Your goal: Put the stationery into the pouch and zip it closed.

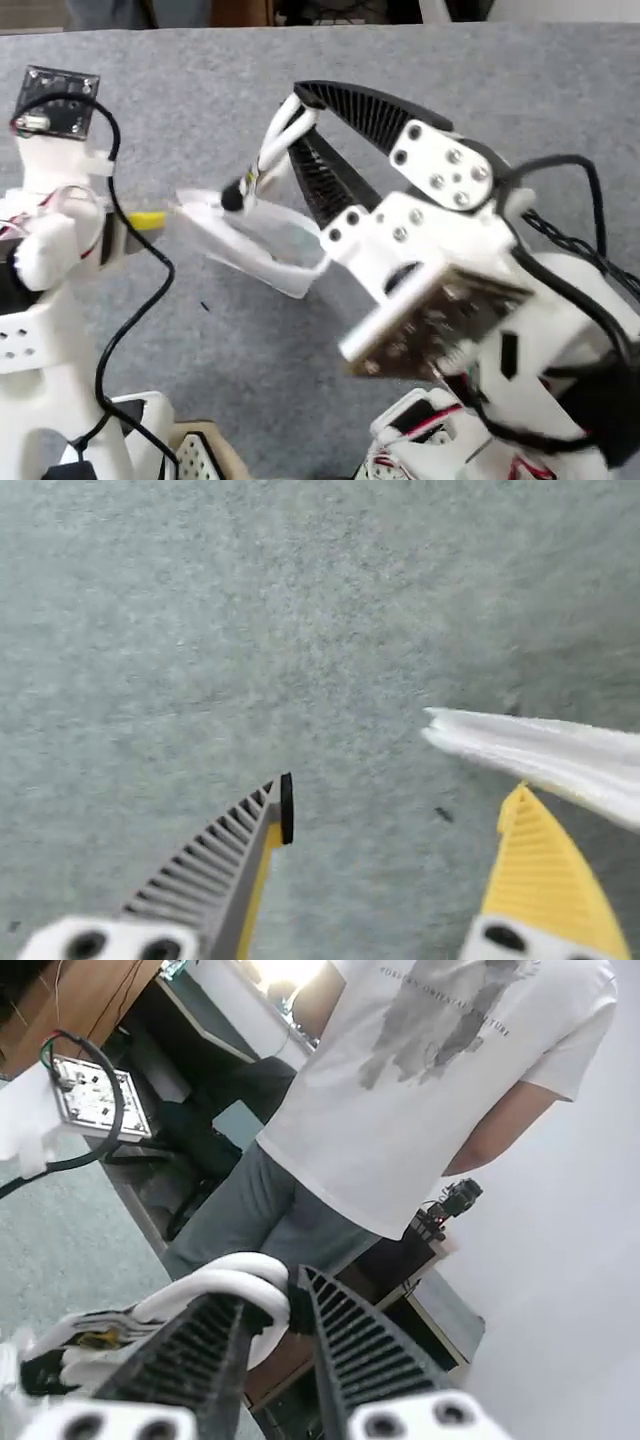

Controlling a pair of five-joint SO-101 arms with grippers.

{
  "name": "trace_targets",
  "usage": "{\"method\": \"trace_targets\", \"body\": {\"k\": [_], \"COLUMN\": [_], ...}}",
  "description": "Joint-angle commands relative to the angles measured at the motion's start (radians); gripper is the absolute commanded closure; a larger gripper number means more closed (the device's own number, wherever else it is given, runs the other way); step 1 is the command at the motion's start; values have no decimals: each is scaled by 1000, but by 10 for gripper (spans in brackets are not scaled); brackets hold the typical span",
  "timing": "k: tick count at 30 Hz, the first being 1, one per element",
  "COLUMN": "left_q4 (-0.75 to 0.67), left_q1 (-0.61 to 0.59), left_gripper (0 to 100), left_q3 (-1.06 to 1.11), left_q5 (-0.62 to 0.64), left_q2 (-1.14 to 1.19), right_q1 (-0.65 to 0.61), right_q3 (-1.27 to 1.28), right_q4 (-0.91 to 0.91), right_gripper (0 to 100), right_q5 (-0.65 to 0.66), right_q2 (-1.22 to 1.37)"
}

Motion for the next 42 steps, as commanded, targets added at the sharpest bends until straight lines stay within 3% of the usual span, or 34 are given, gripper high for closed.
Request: {"method": "trace_targets", "body": {"k": [1, 5, 22, 30, 36, 42], "left_q4": [-3, -3, 5, 6, 12, 12], "left_q1": [-50, -53, -51, -61, -50, -16], "left_gripper": [664, 664, 658, 565, 565, 565], "left_q3": [16, 30, 19, 2, 4, 73], "left_q5": [-164, -238, -190, -183, 55, 91], "left_q2": [-3, -3, -34, -143, -152, -267], "right_q1": [-5, -5, 20, 117, 204, 226], "right_q3": [-28, -35, -27, 64, 166, 208], "right_q4": [3, 20, 25, -77, -158, -163], "right_gripper": [986, 986, 986, 986, 986, 986], "right_q5": [9, 9, 6, 2, -114, -118], "right_q2": [-21, -24, -19, -15, -15, -15]}}
